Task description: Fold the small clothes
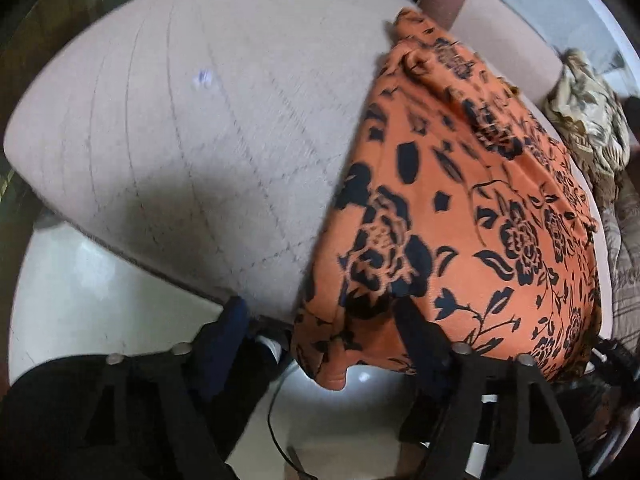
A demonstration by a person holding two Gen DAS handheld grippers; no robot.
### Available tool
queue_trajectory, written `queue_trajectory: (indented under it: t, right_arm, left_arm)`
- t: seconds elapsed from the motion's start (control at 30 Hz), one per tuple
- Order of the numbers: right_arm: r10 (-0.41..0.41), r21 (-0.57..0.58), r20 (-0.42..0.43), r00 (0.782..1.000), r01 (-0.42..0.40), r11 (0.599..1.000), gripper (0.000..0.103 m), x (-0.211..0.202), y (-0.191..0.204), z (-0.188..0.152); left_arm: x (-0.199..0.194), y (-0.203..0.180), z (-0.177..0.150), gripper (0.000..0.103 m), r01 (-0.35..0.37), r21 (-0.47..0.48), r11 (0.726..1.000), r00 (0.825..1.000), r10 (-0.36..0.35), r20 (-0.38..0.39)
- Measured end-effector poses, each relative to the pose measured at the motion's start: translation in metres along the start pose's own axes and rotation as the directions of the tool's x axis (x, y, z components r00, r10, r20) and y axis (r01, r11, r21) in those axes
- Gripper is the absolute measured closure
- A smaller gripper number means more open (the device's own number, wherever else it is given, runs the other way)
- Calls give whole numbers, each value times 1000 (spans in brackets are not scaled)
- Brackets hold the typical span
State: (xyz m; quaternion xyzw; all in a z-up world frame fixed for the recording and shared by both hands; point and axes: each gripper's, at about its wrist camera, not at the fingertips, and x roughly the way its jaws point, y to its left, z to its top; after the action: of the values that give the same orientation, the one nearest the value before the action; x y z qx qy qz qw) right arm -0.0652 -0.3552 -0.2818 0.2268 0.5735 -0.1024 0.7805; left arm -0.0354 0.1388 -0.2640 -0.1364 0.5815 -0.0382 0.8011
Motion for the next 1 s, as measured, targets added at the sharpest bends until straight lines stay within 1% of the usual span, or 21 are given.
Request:
queue_trajectory:
  t: [0.07, 0.13, 0.17, 0.2, 0.27, 0.3, 0.43, 0.47, 0.53, 0.57, 0.6, 0.67, 0.7, 0.73, 0.77, 0.8, 0.83, 0.9, 0.93, 0.97, 1.0]
  right_arm:
    - [-31, 13, 26, 999, 30, 999, 30, 5, 7, -4]
    - [-65, -25, 57, 996, 67, 997, 33, 6, 16, -11]
    - [-71, -49, 62, 996, 74, 996, 41, 7, 19, -13]
    - [-70, -75, 66, 995, 75, 994, 55, 6, 20, -15]
    - [-50, -106, 61, 997, 56, 993, 68, 2, 21, -18]
    - [-45, -109, 57, 997, 51, 993, 73, 0, 20, -19]
    - [-25, -68, 25, 999, 26, 997, 74, 0, 3, -17]
    - [-15, -62, 11, 1000, 16, 998, 73, 1, 1, -17]
    - [-11, -57, -3, 1000, 11, 998, 64, 1, 1, -17]
    - [-6, -58, -30, 1000, 4, 998, 40, 3, 2, -17]
    - [11, -58, -52, 999, -14, 998, 24, 6, 4, -17]
    - [61, -60, -62, 996, -65, 996, 25, 8, 9, -20]
    - [70, -85, -51, 996, -74, 994, 30, 9, 15, -23]
    - [47, -119, -34, 998, -50, 992, 35, 9, 20, -26]
    - [17, -141, -24, 1000, -20, 990, 50, 9, 23, -28]
    - [-24, -162, -13, 1000, 21, 986, 56, 9, 25, -29]
    - [-23, -162, -11, 1000, 21, 987, 64, 8, 22, -29]
    - [7, -111, -18, 1000, -9, 994, 84, 4, 9, -25]
    - [26, -82, -25, 999, -28, 996, 87, 2, 0, -21]
    - [53, -49, -32, 998, -55, 997, 92, -1, -8, -18]
    - [76, -20, -32, 997, -76, 997, 94, -4, -15, -15]
  left_arm:
    - [6, 5, 1, 22, 34, -26, 999, 999, -35, -20]
    - [12, 7, 1, 22, 41, -29, 999, 998, -42, -39]
    - [13, 7, 0, 22, 48, -32, 998, 998, -49, -33]
    - [12, 7, -1, 22, 53, -35, 998, 998, -54, -18]
    - [11, 2, -2, 24, 50, -10, 999, 999, -50, 4]
    - [11, -2, -3, 28, 41, 11, 999, 999, -41, 11]
    - [9, -11, -6, 37, 42, 41, 998, 999, -43, 18]
    - [9, -9, -6, 37, 56, 31, 998, 998, -57, 10]
    - [10, -6, -5, 36, 73, 17, 997, 997, -72, -4]
    - [13, -5, -5, 32, 87, 9, 996, 996, -87, -26]
    - [14, -4, -8, 30, 95, 9, 995, 995, -94, -42]
    - [18, -7, -11, 30, 99, 32, 995, 993, -97, -64]
    - [17, -9, -12, 30, 88, 47, 995, 995, -86, -51]
    - [16, -11, -12, 33, 85, 65, 994, 996, -82, -43]
    - [16, -14, -12, 40, 92, 72, 993, 995, -88, -45]
    - [16, -15, -12, 45, 94, 71, 993, 995, -91, -47]
    - [15, -15, -12, 48, 98, 66, 993, 994, -95, -47]
    - [12, -12, -10, 64, 119, 46, 992, 992, -117, -51]
    - [9, -7, -10, 69, 127, 37, 991, 991, -125, -54]
    - [5, -7, -10, 81, 134, 32, 990, 990, -132, -57]
    - [0, -4, -12, 90, 143, 34, 989, 988, -141, -59]
